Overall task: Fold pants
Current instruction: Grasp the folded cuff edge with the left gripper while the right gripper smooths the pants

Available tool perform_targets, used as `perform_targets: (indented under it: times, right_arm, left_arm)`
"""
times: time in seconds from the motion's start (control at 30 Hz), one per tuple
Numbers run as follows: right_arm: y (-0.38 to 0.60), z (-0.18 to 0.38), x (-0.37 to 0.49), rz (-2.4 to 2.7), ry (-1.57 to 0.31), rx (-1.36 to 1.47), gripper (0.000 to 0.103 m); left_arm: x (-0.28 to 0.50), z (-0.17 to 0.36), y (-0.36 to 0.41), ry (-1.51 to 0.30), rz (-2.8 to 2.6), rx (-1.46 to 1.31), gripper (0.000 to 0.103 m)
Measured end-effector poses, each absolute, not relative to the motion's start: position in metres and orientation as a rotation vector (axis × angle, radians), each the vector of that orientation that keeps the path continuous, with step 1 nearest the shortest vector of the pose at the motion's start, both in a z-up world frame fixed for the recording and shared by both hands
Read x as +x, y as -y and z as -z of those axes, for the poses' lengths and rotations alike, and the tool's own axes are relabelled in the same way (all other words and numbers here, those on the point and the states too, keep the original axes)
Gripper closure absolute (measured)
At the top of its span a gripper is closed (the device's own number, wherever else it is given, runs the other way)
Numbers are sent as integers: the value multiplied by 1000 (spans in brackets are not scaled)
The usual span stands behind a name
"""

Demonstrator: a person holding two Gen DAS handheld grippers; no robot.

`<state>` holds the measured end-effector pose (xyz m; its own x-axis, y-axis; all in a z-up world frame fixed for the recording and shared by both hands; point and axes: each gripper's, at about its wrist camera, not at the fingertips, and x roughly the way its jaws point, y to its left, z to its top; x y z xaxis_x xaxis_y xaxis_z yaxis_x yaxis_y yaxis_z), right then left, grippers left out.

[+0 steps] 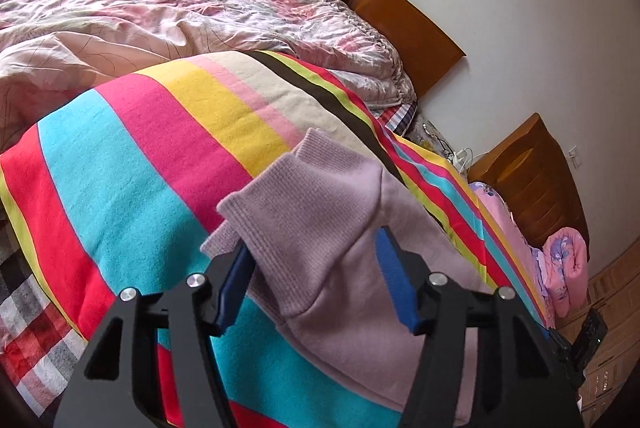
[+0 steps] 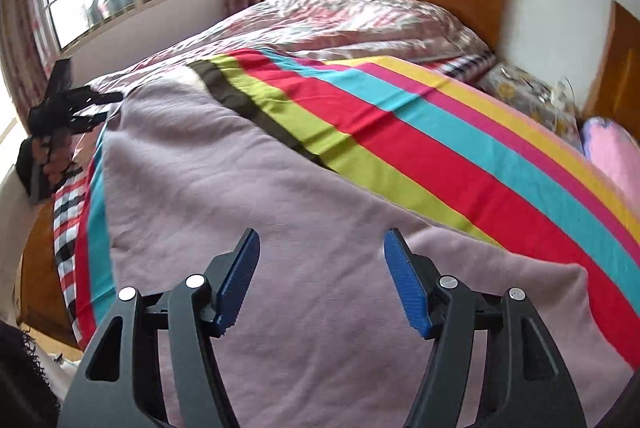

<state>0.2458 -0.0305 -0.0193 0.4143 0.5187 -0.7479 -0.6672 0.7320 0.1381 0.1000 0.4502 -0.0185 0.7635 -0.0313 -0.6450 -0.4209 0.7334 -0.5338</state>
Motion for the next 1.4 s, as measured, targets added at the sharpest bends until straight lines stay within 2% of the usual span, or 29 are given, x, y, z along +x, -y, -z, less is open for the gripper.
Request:
perform_targets:
  times: [0.13,0.2,0.23,0.27,0.37,0.53,0.6,0.63,0.67,0.77,0.87,1.0,1.1,1.17,1.2,1.3,1.37,1.4]
  right_arm:
    - [28,24,277,-758,-868,-176,47]
    - [18,30,294,-761,-882,-221,55]
    - [13,33,298,-774,-896,-227,64]
    - [9,36,303,-797,-903,-241,68]
    - [-7,39,299,-895,-914,-321,68]
    - [-21,46,290,-964,-926,-461,68]
    - [-22,46,285,-978,-913,-489,72]
    - [-24,45,280,-976,-884,-530,82]
    - [-26,42,274,-967,-848,-574,94]
    - [-23,22,256,-895,-717,-608,97]
    - [-11,6,252,-840,-657,-534,98]
    - [-21,46,259,-849,-799,-576,98]
    - [-16,42,266,-856,-828,-491,91]
    - [-17,28,269,-868,-813,-444,60]
    - [-21,19,270,-886,-796,-415,57]
    - [-61,-8,273,-972,-728,-373,57]
    - [-106,-17,275,-1059,-711,-359,57]
    - [-134,-17,276,-1105,-707,-366,57]
  left_arm:
    - [104,20,-456,-651,-221,-763,43]
    - [106,20,-457,-644,-229,-775,43]
    - [106,20,-455,-640,-233,-771,43]
    - [106,19,-454,-636,-237,-763,49]
    - [107,17,-452,-643,-235,-738,56]
    - [112,19,-452,-659,-237,-721,57]
    - [114,22,-451,-660,-245,-717,61]
    - [114,22,-450,-659,-254,-711,68]
    - [114,21,-448,-653,-263,-704,78]
    - [109,3,-439,-593,-284,-645,84]
    - [101,-25,-424,-487,-246,-552,86]
    - [115,-5,-426,-600,-342,-456,86]
    - [106,26,-443,-664,-354,-554,86]
    - [93,27,-446,-647,-341,-584,82]
    - [88,26,-448,-639,-336,-595,81]
    - [82,26,-456,-618,-320,-649,78]
    - [81,24,-459,-590,-296,-700,68]
    - [81,23,-459,-575,-284,-719,68]
